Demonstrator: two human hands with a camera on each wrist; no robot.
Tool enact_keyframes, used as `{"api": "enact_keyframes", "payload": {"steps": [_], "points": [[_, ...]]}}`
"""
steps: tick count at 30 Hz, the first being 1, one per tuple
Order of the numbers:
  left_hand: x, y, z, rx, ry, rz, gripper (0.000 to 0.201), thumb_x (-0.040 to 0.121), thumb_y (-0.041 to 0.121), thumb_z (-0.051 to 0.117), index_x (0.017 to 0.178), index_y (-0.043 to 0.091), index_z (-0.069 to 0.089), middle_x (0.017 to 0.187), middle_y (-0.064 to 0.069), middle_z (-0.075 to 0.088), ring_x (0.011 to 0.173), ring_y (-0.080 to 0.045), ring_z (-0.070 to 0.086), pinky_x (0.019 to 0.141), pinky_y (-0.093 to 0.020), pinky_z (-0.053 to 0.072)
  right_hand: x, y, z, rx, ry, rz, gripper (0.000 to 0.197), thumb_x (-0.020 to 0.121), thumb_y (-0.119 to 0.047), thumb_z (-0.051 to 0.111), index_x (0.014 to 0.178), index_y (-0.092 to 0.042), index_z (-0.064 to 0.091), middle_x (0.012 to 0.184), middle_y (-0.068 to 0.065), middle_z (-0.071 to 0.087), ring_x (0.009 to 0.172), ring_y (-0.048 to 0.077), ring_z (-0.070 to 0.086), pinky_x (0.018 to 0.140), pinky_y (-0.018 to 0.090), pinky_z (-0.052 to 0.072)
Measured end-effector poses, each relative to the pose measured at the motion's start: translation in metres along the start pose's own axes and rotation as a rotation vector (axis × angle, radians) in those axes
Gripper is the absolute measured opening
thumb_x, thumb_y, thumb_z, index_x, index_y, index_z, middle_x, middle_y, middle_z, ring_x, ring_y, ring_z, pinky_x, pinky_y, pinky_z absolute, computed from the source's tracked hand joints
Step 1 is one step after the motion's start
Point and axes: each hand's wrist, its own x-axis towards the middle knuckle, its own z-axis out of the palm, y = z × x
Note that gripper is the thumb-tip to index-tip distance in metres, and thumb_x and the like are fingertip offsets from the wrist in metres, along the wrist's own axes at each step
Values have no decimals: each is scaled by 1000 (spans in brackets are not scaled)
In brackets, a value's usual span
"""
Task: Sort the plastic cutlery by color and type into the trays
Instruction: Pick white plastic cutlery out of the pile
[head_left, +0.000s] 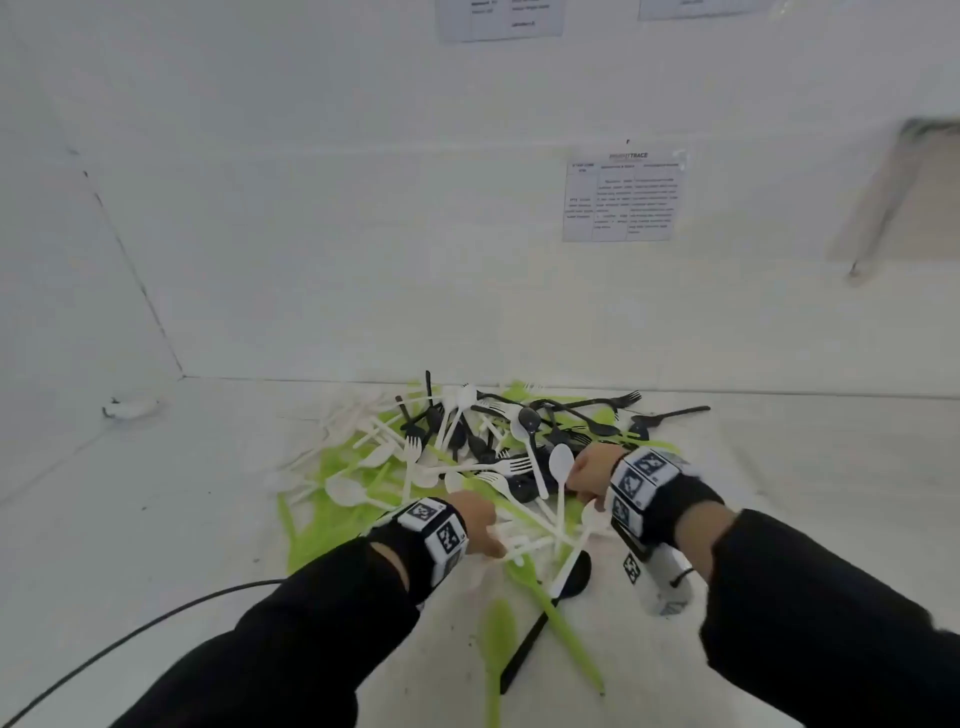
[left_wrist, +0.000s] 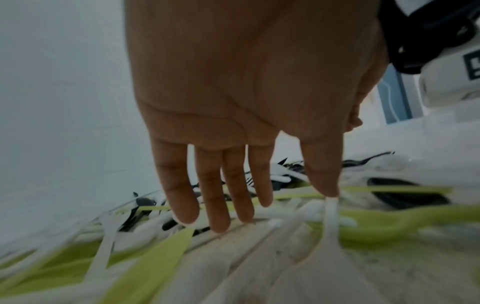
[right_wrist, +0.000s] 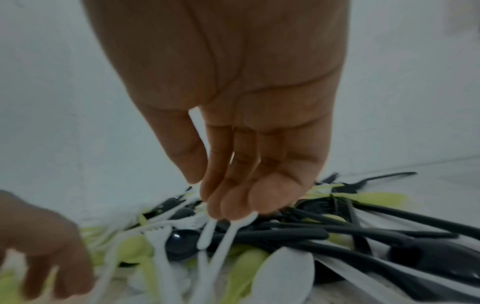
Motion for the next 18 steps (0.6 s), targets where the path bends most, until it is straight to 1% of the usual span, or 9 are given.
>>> {"api": "enact_keyframes", "payload": {"steps": [1, 3, 4, 6, 8, 10, 12, 15, 18], "points": [[1, 0, -1, -2, -43, -9, 62, 88, 45, 58, 138, 12, 39, 140, -7, 44, 126, -25, 44, 100, -34, 37, 13, 5, 5, -40, 25, 18, 38, 89, -38, 41, 91, -9, 66, 101, 8, 69, 81, 24, 57, 87, 36, 51], [6, -4, 0, -9, -76, -17, 65, 81, 44, 68, 133, 13, 42, 134, -7, 50, 119, -25, 49, 92, -32, 41, 29, 12, 8, -149, 30, 57, 32, 85, -38, 42, 68, -14, 54, 95, 11, 66, 79, 26, 53, 80, 34, 47], [8, -7, 1, -12, -66, -7, 64, 78, 43, 71, 129, 14, 44, 130, -6, 53, 115, -24, 52, 88, -30, 42, 25, 11, 9, -226, 24, 79, 29, 85, -36, 45, 67, -15, 52, 92, 11, 65, 79, 25, 52, 76, 33, 44], [11, -8, 3, -3, -98, 6, 60, 74, 42, 75, 121, 15, 49, 124, -5, 57, 104, -22, 55, 84, -30, 43, 15, 7, 10, -283, 73, 61, 25, 87, -34, 50, 87, -12, 60, 95, 11, 63, 87, 26, 57, 79, 33, 44], [12, -8, 5, 23, -93, 35, 56, 73, 37, 77, 118, 14, 52, 122, -6, 58, 100, -21, 55, 85, -31, 45, 9, 4, 13, -274, 113, 39, 40, 93, -40, 42, 113, -10, 60, 113, 13, 63, 108, 28, 59, 92, 34, 43], [12, -7, 5, 56, -79, 71, 49, 78, 26, 75, 119, 11, 55, 122, -8, 58, 108, -24, 56, 88, -31, 46, 13, 3, 18, -179, 125, 55, 46, 96, -41, 35, 118, -8, 59, 122, 13, 61, 116, 28, 55, 97, 34, 39], [10, -4, 2, 103, -53, 111, 39, 84, 17, 68, 120, 9, 58, 123, -9, 59, 112, -25, 56, 88, -30, 45, 11, -3, 21, -157, 88, 31, 47, 95, -41, 42, 123, -6, 55, 126, 13, 58, 118, 29, 54, 98, 34, 39], [10, -3, 2, 168, -8, 137, 35, 88, 21, 62, 122, 11, 59, 124, -8, 58, 115, -25, 53, 90, -34, 44, 12, -10, 27, -202, 101, 11, 51, 88, -42, 55, 125, -6, 50, 123, 12, 58, 114, 29, 56, 92, 33, 44], [11, -7, 4, 238, 68, 143, 41, 90, 28, 59, 130, 21, 53, 131, -5, 46, 126, -23, 39, 100, -39, 40, 10, -14, 31, -211, 104, 35, 48, 91, -36, 52, 127, -6, 47, 124, 12, 58, 116, 29, 55, 93, 32, 45]]}}
